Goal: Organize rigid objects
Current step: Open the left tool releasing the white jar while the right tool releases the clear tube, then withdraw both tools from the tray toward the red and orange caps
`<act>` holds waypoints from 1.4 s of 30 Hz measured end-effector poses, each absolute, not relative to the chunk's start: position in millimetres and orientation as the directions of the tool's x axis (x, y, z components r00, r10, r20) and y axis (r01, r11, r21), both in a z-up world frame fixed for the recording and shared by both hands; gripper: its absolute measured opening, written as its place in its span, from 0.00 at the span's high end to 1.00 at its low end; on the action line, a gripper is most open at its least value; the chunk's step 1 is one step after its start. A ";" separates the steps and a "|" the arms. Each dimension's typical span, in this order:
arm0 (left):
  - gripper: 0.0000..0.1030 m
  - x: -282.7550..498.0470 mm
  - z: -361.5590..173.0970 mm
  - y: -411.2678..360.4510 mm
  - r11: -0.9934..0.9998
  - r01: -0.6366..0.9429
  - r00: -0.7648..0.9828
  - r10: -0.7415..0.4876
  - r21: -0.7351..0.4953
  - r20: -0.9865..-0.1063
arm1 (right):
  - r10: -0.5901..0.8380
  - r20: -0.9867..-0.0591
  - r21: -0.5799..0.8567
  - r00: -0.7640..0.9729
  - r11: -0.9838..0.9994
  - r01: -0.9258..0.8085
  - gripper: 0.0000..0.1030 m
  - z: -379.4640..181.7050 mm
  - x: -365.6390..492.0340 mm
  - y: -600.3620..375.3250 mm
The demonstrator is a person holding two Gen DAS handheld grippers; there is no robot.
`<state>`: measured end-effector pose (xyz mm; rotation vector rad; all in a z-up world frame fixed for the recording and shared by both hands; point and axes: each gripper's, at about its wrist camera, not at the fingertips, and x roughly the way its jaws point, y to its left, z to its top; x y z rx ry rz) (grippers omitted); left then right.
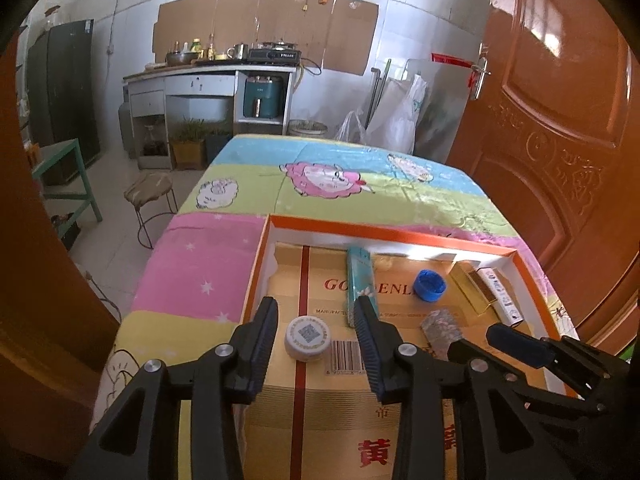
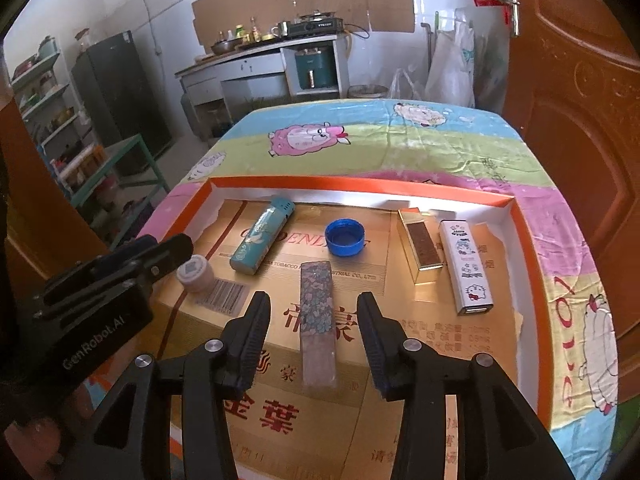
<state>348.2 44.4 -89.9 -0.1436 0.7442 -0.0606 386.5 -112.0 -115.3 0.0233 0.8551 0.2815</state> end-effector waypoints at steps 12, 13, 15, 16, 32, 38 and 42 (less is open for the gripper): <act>0.62 313.1 -63.6 41.1 0.986 0.019 0.765 -0.121 -0.165 -0.633 | 0.215 -0.725 0.129 0.654 0.975 -0.178 0.55 -92.1 348.6 -135.6; 0.62 308.6 -61.1 41.0 0.986 0.021 0.767 -0.123 -0.167 -0.629 | 0.214 -0.724 0.132 0.656 0.976 -0.173 0.55 -90.2 345.2 -138.5; 0.62 299.3 -56.0 41.1 0.985 0.029 0.772 -0.131 -0.171 -0.622 | 0.207 -0.720 0.132 0.663 0.978 -0.162 0.55 -85.1 335.7 -143.5; 0.62 293.6 -53.5 41.0 0.985 0.032 0.775 -0.132 -0.170 -0.618 | 0.202 -0.718 0.128 0.666 0.979 -0.158 0.55 -82.6 330.4 -145.5; 0.62 226.4 -31.5 42.7 0.985 0.049 0.796 -0.137 -0.163 -0.590 | 0.166 -0.688 0.100 0.706 0.986 -0.135 0.55 -57.2 259.0 -155.6; 0.62 205.8 -24.8 41.8 0.985 0.062 0.802 -0.146 -0.162 -0.580 | 0.158 -0.674 0.093 0.722 0.987 -0.129 0.55 -48.5 239.3 -156.9; 0.62 192.5 -24.1 40.9 0.984 0.070 0.803 -0.155 -0.166 -0.575 | 0.154 -0.664 0.087 0.732 0.988 -0.129 0.55 -42.3 224.6 -157.1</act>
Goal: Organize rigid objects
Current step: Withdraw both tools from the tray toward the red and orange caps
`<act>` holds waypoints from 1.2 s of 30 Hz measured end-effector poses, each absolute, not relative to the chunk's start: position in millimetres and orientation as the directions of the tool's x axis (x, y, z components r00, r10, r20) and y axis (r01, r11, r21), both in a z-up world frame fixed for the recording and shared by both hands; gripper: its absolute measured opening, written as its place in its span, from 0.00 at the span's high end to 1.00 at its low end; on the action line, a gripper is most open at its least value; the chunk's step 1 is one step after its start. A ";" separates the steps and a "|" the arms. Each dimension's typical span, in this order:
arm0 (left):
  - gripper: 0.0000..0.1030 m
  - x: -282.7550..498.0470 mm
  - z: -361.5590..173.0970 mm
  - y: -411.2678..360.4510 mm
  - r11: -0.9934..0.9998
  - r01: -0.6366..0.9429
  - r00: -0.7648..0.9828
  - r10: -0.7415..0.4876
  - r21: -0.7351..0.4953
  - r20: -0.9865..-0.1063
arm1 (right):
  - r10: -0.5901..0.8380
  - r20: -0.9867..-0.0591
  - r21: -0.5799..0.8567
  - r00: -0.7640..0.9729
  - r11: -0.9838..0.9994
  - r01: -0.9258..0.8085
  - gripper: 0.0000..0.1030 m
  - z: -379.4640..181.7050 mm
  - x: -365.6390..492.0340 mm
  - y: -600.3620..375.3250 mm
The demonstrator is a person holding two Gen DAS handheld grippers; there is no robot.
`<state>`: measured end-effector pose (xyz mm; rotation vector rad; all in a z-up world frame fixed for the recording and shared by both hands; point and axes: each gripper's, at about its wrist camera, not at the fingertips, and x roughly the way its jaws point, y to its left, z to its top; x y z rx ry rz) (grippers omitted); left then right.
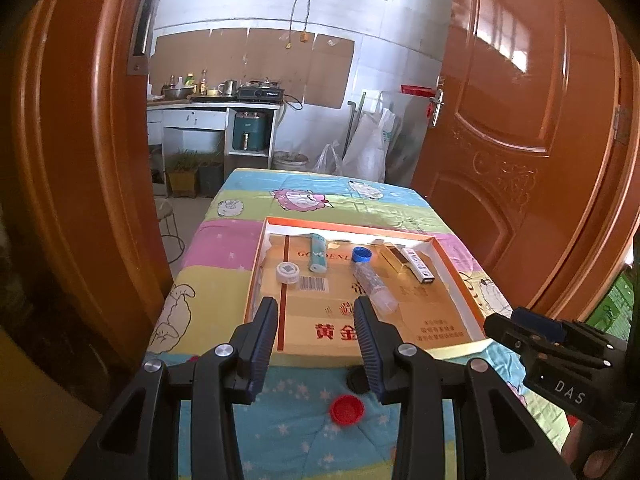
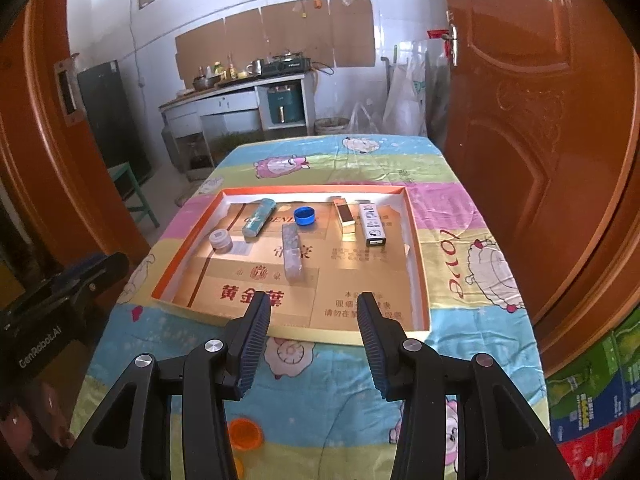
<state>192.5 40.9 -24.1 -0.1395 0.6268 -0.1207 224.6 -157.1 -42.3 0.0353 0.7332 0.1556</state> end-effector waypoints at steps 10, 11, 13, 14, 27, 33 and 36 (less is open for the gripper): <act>0.62 158.2 -17.7 39.6 0.983 0.082 0.818 -0.162 -0.166 -0.552 | 0.153 -0.633 0.076 0.759 0.988 -0.136 0.55 -30.1 190.0 -156.3; 0.62 155.4 -17.0 39.3 0.983 0.083 0.820 -0.161 -0.165 -0.549 | 0.153 -0.630 0.075 0.762 0.988 -0.136 0.55 -29.0 186.9 -156.4; 0.62 149.5 -15.8 38.7 0.983 0.084 0.823 -0.160 -0.162 -0.545 | 0.154 -0.623 0.076 0.767 0.988 -0.137 0.55 -26.9 180.6 -157.0; 0.62 146.0 -15.3 38.1 0.983 0.085 0.825 -0.160 -0.160 -0.542 | 0.155 -0.621 0.075 0.769 0.988 -0.138 0.55 -26.0 177.7 -157.2; 0.62 112.7 -36.1 19.7 0.983 0.128 0.799 -0.182 -0.134 -0.573 | 0.157 -0.624 0.084 0.766 0.987 -0.135 0.55 -33.0 150.6 -162.7; 0.62 99.6 -57.5 0.4 0.974 0.179 0.762 -0.225 -0.136 -0.607 | 0.155 -0.629 0.085 0.762 0.988 -0.130 0.55 -37.5 141.2 -164.2; 0.62 94.3 -61.7 -8.3 0.972 0.196 0.756 -0.235 -0.131 -0.611 | 0.152 -0.627 0.082 0.764 0.988 -0.130 0.55 -38.1 137.2 -164.0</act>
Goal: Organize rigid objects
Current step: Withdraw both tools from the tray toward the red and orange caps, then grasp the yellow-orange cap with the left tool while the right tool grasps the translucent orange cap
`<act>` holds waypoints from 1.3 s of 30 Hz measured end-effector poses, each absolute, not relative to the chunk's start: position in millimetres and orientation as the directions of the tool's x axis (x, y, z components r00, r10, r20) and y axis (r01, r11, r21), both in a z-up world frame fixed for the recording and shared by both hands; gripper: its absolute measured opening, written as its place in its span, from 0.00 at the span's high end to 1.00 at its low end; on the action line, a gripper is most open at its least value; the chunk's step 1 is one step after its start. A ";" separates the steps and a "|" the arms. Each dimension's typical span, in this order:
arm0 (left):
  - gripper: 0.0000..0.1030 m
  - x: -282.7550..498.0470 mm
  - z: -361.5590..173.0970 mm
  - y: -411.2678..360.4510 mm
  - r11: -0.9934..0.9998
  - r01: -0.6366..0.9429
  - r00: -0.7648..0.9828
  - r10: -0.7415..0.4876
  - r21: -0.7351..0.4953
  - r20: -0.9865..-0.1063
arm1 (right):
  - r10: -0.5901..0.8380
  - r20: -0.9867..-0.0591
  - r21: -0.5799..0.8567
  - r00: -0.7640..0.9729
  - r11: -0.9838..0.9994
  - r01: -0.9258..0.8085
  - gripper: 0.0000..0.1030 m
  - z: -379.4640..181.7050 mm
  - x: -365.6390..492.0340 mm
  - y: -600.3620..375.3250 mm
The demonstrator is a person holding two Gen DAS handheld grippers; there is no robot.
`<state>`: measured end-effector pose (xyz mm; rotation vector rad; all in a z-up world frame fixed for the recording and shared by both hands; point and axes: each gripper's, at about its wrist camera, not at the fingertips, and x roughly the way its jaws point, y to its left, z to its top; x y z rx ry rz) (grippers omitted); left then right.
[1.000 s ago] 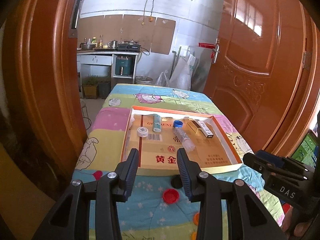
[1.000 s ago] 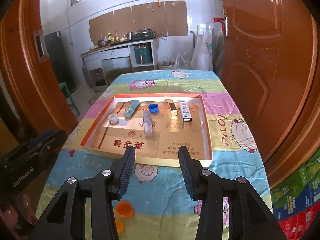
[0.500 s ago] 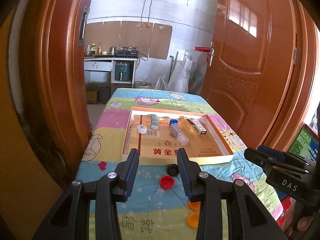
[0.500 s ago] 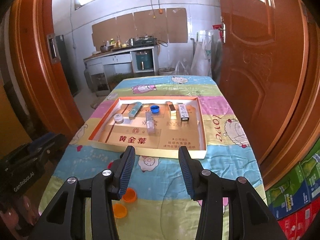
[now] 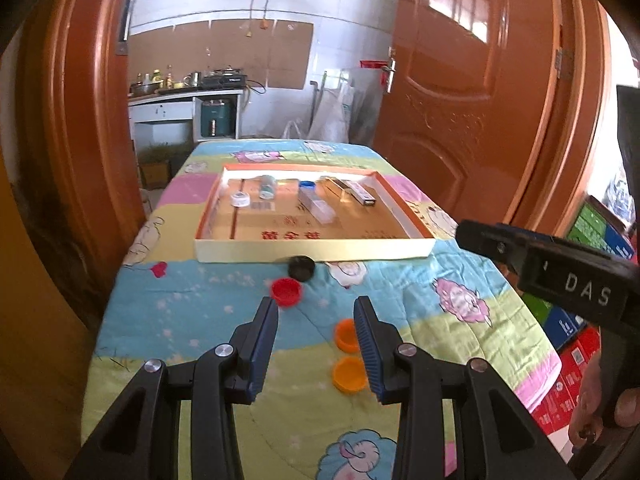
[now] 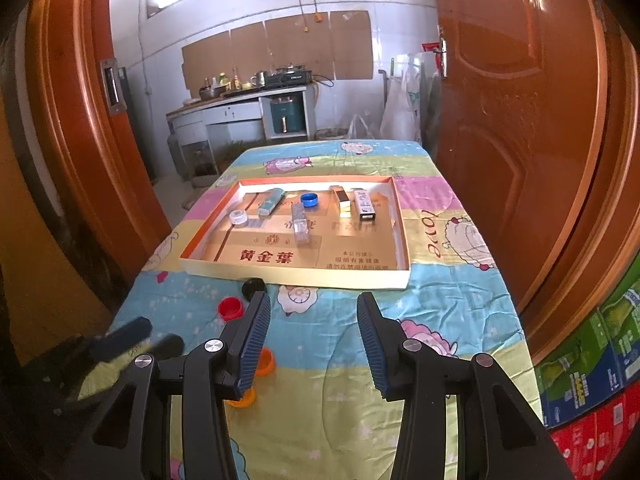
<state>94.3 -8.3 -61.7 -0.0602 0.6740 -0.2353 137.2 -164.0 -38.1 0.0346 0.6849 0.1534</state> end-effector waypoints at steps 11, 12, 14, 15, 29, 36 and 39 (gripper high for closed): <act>0.62 86.4 -77.4 -23.8 0.967 0.234 0.749 -0.246 -0.102 -0.615 | 0.156 -0.634 0.095 0.758 0.988 -0.124 0.55 -42.8 132.1 -167.3; 0.62 85.1 -79.9 -24.8 0.963 0.249 0.753 -0.259 -0.102 -0.605 | 0.156 -0.636 0.097 0.756 0.988 -0.122 0.55 -43.9 132.3 -168.1; 0.62 79.4 -88.0 -29.0 0.956 0.279 0.763 -0.276 -0.087 -0.585 | 0.156 -0.639 0.102 0.753 0.988 -0.119 0.55 -45.5 132.6 -169.1; 0.62 78.0 -92.0 -30.8 0.954 0.288 0.763 -0.278 -0.079 -0.584 | 0.155 -0.640 0.103 0.752 0.988 -0.116 0.55 -46.4 132.9 -169.9; 0.62 94.8 -138.9 -50.9 0.946 0.323 0.710 -0.251 -0.012 -0.658 | 0.146 -0.670 0.124 0.727 0.989 -0.085 0.55 -64.8 144.6 -181.9; 0.70 97.1 -143.4 -38.9 0.941 0.333 0.696 -0.287 -0.058 -0.658 | 0.151 -0.706 0.130 0.692 0.988 -0.082 0.55 -81.0 155.4 -180.8; 0.71 96.8 -141.1 -28.7 0.945 0.317 0.702 -0.293 -0.084 -0.650 | 0.168 -0.720 0.136 0.673 0.986 -0.100 0.55 -88.0 159.5 -174.9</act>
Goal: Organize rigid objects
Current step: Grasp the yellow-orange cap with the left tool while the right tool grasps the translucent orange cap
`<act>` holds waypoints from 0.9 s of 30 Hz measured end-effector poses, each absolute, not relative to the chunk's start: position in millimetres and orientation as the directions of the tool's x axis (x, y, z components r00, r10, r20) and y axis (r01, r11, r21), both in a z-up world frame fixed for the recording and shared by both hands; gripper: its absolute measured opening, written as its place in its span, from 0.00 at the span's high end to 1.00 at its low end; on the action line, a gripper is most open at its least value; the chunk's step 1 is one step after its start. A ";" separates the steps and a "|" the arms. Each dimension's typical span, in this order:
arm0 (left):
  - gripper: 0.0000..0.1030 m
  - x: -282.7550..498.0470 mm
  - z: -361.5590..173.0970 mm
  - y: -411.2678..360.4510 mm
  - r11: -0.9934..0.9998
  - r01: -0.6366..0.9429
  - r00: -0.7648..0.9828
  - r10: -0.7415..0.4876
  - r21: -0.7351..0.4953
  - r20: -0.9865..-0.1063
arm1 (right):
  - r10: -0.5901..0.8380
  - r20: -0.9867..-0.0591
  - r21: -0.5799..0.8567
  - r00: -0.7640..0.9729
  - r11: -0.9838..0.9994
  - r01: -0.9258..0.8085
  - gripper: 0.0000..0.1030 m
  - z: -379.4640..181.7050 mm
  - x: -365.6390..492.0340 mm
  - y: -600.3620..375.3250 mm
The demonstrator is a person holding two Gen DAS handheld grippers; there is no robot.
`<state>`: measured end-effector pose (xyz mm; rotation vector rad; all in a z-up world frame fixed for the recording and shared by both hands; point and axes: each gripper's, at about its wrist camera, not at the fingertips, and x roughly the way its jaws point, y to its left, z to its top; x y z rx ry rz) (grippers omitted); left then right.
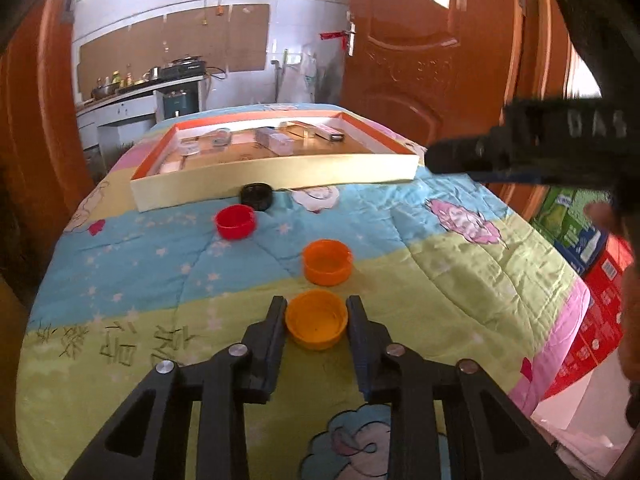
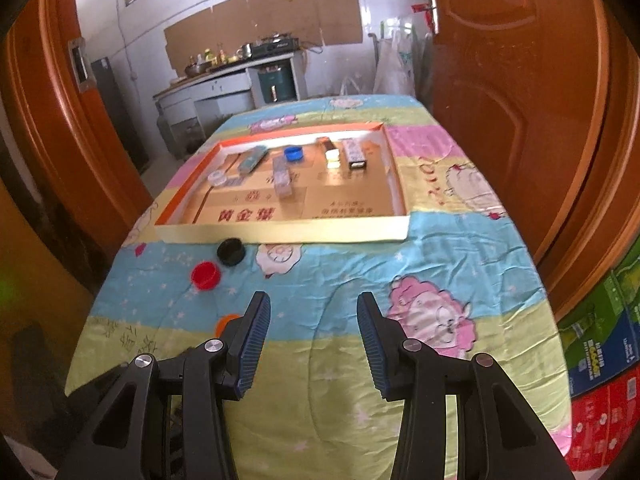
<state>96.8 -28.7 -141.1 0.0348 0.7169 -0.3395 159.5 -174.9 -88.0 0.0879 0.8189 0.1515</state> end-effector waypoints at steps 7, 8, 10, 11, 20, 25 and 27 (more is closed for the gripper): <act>0.71 94.0 -125.4 4.8 0.965 0.238 0.743 -0.253 -0.108 -0.619 | 0.264 -0.761 0.171 0.593 0.963 -0.209 0.55 -112.3 167.5 -146.8; 0.70 94.2 -123.4 10.3 0.969 0.223 0.749 -0.243 -0.111 -0.617 | 0.279 -0.767 0.179 0.578 0.958 -0.225 0.55 -115.7 168.2 -142.6; 0.71 95.5 -119.4 23.2 0.974 0.189 0.759 -0.226 -0.125 -0.611 | 0.298 -0.779 0.188 0.551 0.950 -0.249 0.55 -124.1 170.3 -132.5; 0.71 95.5 -117.7 29.1 0.975 0.176 0.763 -0.221 -0.134 -0.607 | 0.297 -0.786 0.180 0.543 0.949 -0.259 0.55 -128.2 171.6 -126.9; 0.70 98.3 -114.5 47.8 0.977 0.145 0.771 -0.210 -0.156 -0.601 | 0.190 -0.807 0.019 0.559 0.954 -0.298 0.60 -146.9 181.0 -96.0; 0.70 99.4 -114.7 47.1 0.976 0.145 0.767 -0.213 -0.160 -0.606 | 0.192 -0.798 0.006 0.571 0.950 -0.311 0.71 -143.7 177.0 -93.9; 0.70 99.1 -112.5 46.5 0.976 0.147 0.769 -0.214 -0.160 -0.603 | 0.200 -0.789 0.015 0.582 0.952 -0.306 0.71 -138.8 175.4 -97.2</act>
